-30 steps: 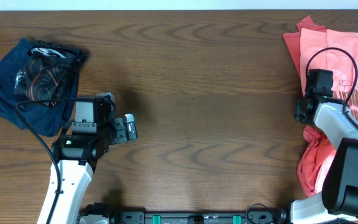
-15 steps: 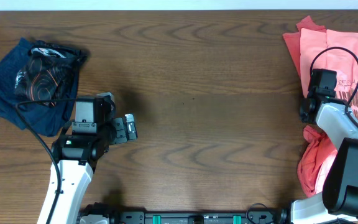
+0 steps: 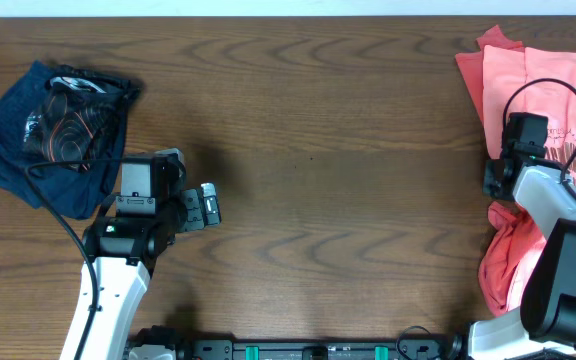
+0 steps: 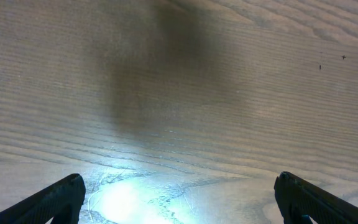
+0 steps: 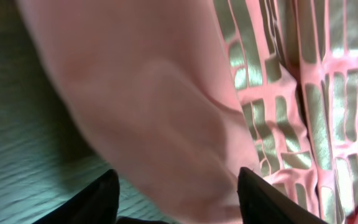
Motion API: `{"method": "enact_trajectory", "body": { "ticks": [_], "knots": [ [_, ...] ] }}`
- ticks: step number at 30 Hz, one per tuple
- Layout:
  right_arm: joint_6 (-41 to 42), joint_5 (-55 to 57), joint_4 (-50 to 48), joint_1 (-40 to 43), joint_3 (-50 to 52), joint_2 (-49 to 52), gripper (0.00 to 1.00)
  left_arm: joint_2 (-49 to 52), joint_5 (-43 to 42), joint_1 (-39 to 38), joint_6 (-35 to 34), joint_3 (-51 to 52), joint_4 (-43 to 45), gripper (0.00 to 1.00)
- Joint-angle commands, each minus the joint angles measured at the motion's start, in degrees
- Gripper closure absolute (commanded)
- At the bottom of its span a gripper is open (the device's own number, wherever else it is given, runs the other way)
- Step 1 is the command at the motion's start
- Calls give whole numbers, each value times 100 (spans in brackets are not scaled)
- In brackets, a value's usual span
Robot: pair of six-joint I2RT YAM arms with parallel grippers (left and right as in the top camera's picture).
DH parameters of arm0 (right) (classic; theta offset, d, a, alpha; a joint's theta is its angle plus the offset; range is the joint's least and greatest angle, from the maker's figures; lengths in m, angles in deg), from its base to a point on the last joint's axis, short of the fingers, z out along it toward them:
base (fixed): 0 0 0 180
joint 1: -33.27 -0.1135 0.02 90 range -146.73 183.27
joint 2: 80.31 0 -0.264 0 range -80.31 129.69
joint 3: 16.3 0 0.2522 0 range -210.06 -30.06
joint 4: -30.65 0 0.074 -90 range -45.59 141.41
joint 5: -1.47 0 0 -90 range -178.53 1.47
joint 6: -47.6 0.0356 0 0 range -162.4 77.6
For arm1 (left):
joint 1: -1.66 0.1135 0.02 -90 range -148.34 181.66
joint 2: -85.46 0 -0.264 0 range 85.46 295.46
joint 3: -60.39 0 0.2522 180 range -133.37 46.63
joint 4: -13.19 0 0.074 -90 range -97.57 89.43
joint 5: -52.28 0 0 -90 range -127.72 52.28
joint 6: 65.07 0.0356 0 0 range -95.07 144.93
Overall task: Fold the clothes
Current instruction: 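Reach the right gripper into the coral shirt pile and grasp the top shirt, then pull the gold-print coral shirt leftward onto the table center with right gripper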
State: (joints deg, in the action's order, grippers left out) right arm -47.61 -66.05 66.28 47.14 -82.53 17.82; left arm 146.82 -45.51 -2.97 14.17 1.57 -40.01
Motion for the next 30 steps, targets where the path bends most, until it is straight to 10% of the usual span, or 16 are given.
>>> {"method": "enact_trajectory", "body": {
  "ticks": [1, 5, 16, 25, 30],
  "knots": [
    [46, -24, 11, 125, -66, 120, 53, -4, -57, -22, -72, -116, -17, 2],
    [46, -20, -20, 122, -79, 105, 99, -4, -57, -22, -72, -116, -17, 2],
    [46, -136, 791, 118, -1351, -1167, 99, -4, -57, -22, -72, -116, 28, 2],
    [-323, -5180, 1937, -649, -2538, -2177, 99, -4, -57, -22, -72, -116, 70, 2],
    [-321, -5659, 2124, -1847, -2461, -2011, 96, -4, -57, -22, -72, -116, 72, 2]
  ]
}}
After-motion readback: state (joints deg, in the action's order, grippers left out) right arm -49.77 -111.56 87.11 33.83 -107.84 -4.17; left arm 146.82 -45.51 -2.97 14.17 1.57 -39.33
